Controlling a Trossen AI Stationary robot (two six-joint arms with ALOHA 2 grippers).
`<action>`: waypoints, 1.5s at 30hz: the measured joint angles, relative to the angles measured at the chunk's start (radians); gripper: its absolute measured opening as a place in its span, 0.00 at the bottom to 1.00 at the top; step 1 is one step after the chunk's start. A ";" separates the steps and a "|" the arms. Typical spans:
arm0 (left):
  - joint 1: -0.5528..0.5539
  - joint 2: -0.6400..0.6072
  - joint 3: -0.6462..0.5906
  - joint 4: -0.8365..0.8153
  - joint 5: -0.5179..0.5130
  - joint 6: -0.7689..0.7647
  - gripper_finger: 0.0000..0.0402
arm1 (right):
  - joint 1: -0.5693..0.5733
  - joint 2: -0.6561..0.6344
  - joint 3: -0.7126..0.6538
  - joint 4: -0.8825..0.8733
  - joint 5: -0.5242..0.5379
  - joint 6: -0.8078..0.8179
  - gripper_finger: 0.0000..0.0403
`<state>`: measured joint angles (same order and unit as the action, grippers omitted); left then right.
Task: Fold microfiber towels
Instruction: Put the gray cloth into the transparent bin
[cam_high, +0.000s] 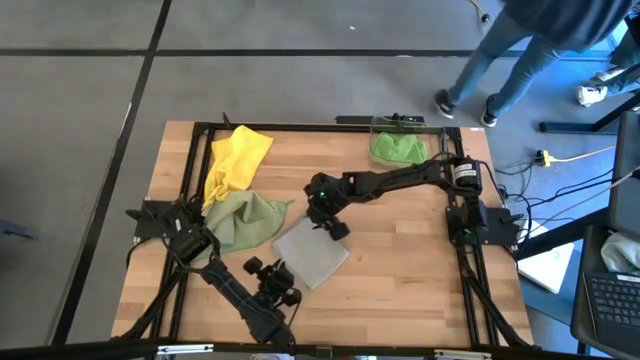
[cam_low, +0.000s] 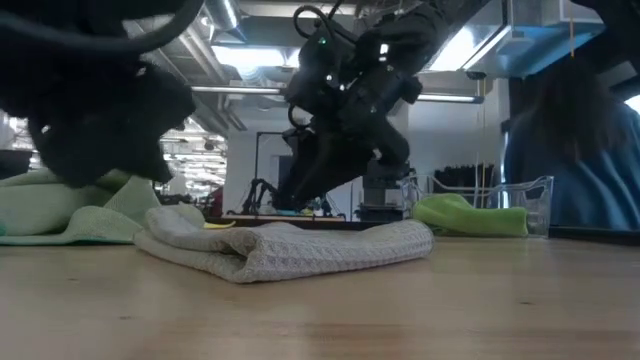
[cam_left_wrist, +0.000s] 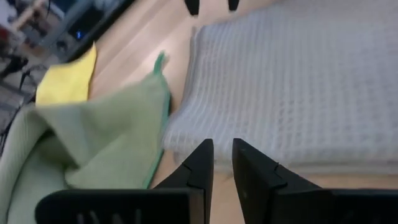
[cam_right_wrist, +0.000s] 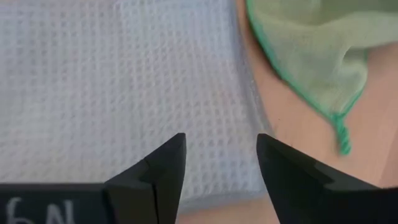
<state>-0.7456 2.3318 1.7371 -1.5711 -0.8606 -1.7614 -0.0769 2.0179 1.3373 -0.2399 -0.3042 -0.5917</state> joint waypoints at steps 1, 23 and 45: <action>0.000 0.000 0.007 0.000 -0.026 0.020 0.13 | 0.003 -0.007 0.005 -0.020 0.000 0.010 0.49; -0.055 0.000 0.129 0.095 -0.080 0.406 0.14 | 0.336 -0.070 -0.036 -0.234 0.150 0.092 0.49; -0.115 0.000 0.129 0.130 -0.115 0.301 0.14 | 0.554 -0.049 -0.247 0.188 0.728 0.090 0.49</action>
<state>-0.8604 2.3322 1.8660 -1.4406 -0.9752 -1.4602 0.4767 1.9694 1.0900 -0.0517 0.4241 -0.5014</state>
